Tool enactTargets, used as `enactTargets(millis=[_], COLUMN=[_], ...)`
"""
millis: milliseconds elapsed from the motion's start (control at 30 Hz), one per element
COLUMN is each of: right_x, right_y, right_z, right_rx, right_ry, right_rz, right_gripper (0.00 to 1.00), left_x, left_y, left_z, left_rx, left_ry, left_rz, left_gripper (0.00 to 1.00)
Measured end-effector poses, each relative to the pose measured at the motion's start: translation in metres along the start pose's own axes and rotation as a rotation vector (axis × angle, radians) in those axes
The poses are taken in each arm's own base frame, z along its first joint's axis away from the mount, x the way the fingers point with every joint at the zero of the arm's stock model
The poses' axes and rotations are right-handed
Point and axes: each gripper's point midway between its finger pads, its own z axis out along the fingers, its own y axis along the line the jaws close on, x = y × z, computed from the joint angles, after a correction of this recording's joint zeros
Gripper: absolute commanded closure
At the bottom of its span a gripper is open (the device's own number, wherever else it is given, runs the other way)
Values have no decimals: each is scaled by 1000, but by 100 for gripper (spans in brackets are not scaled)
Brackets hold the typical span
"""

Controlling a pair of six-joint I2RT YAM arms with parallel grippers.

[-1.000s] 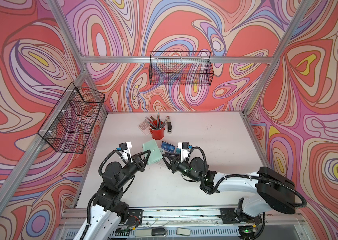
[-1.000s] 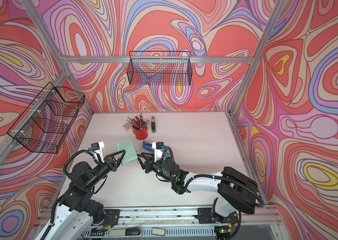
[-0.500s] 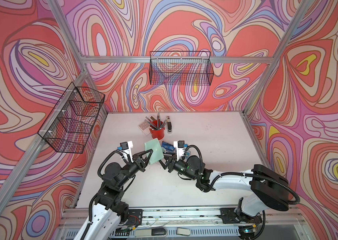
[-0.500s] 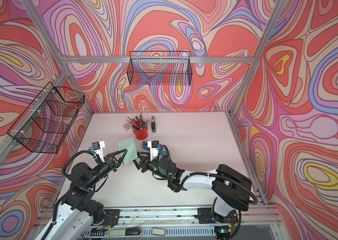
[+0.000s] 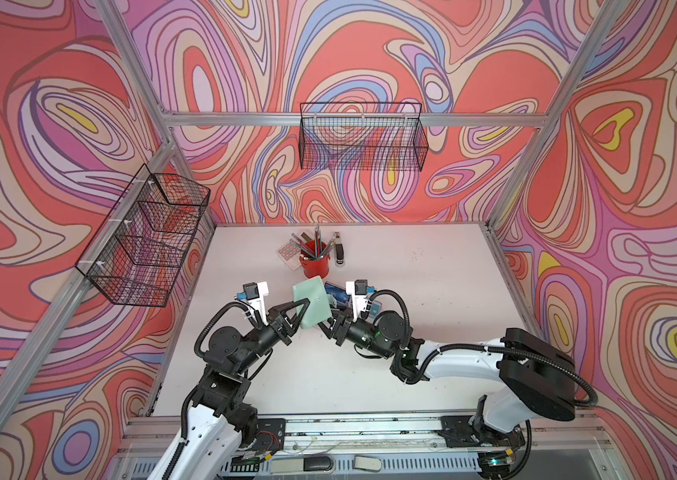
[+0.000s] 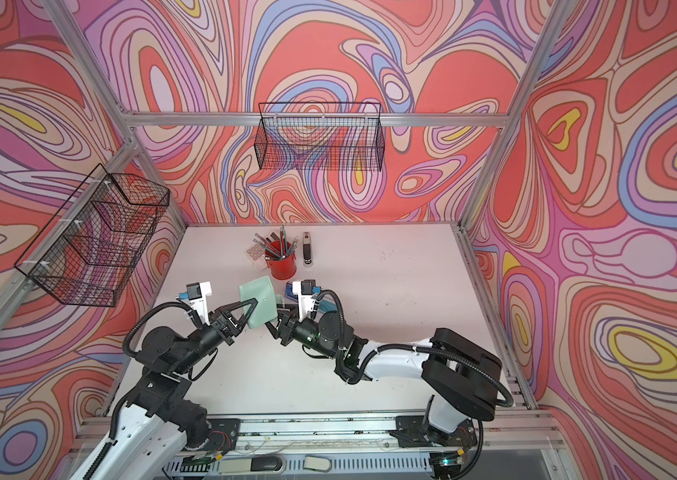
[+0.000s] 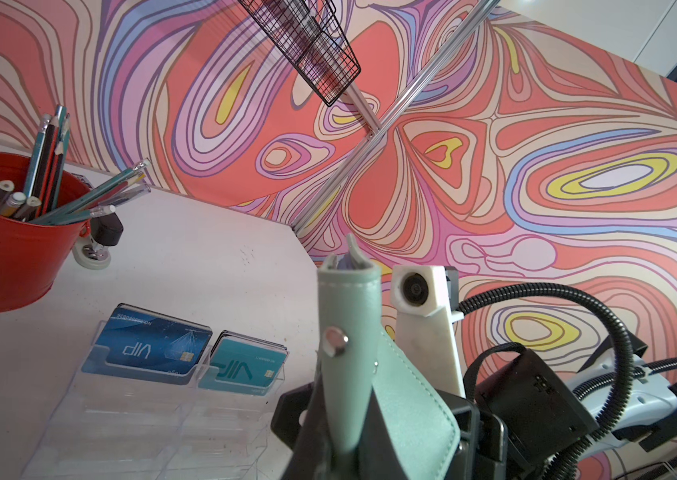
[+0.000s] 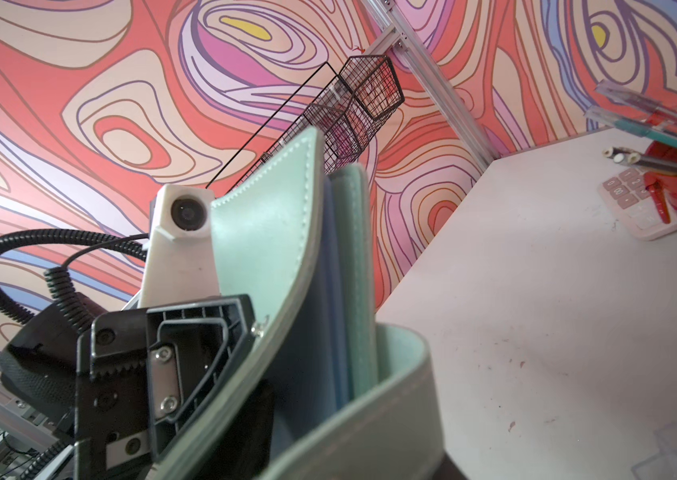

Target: Put the credit cards into the card holder

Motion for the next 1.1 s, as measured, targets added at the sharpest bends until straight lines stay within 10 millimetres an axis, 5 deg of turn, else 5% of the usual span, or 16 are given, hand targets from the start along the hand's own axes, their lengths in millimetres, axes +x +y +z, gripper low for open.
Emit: enactTargets(millis=[200,433,600,867,1100], right_x=[3,-8,-13,-11,-3], right_y=[-4,-26,-55,-84,-88], right_z=[-10,-23,-42,-59,-58], right_rx=[11,161,327,482,495], right_ry=[-12,-62,-93,-93,-72], right_rz=[5,-32,-75,-150,-183], right_gripper=[100,100,100,100,100], left_x=[9,8,-2,27,51], left_y=[11,27,17,13,7], left_z=[3,4,3,15,48], left_rx=[-37,-196,-299,-393,-486], left_ry=[39,103,113,253,375], left_rz=[6,54,164,284,403], left_gripper=[70,57,50,39,35])
